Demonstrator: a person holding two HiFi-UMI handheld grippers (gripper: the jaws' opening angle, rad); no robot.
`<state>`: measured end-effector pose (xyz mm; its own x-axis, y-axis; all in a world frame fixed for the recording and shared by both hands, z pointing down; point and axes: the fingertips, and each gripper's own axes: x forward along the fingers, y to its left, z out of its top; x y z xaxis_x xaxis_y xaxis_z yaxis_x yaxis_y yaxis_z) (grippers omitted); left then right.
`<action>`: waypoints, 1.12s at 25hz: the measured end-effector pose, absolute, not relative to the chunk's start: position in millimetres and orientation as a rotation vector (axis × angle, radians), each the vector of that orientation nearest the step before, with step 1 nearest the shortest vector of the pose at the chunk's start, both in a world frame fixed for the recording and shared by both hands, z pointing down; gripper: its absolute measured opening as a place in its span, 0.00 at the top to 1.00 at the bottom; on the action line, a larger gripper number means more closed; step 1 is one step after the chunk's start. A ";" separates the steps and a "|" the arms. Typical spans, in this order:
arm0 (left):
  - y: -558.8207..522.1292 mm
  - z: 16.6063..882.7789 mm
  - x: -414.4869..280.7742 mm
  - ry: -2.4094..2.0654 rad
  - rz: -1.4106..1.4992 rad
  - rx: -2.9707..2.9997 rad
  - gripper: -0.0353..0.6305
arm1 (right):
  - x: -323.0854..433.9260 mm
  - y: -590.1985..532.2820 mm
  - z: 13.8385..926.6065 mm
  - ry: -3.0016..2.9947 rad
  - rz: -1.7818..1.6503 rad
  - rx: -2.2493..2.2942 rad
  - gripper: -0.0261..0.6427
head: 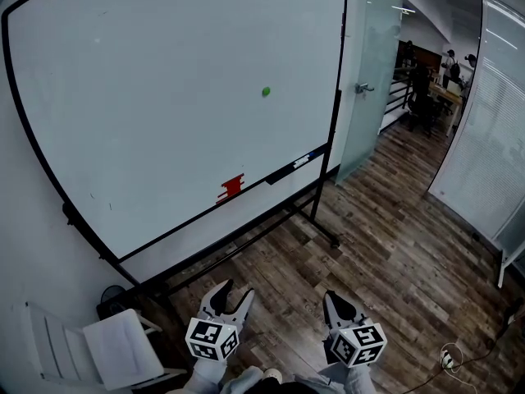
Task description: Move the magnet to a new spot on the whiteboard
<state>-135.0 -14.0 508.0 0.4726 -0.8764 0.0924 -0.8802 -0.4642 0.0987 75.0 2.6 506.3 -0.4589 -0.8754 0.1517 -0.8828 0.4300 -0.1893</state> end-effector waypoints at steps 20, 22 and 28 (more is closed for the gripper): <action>-13.3 535.4 -141.5 -1.535 0.112 2.535 0.62 | 77.4 -1.6 540.2 -2.587 0.483 1.652 0.92; -19.9 535.5 -139.4 -1.525 0.113 2.543 0.62 | 77.4 -6.0 541.2 -2.584 0.492 1.659 0.92; -58.9 536.8 -127.7 -1.489 0.100 2.570 0.62 | 76.7 -37.6 543.6 -2.582 0.488 1.663 0.92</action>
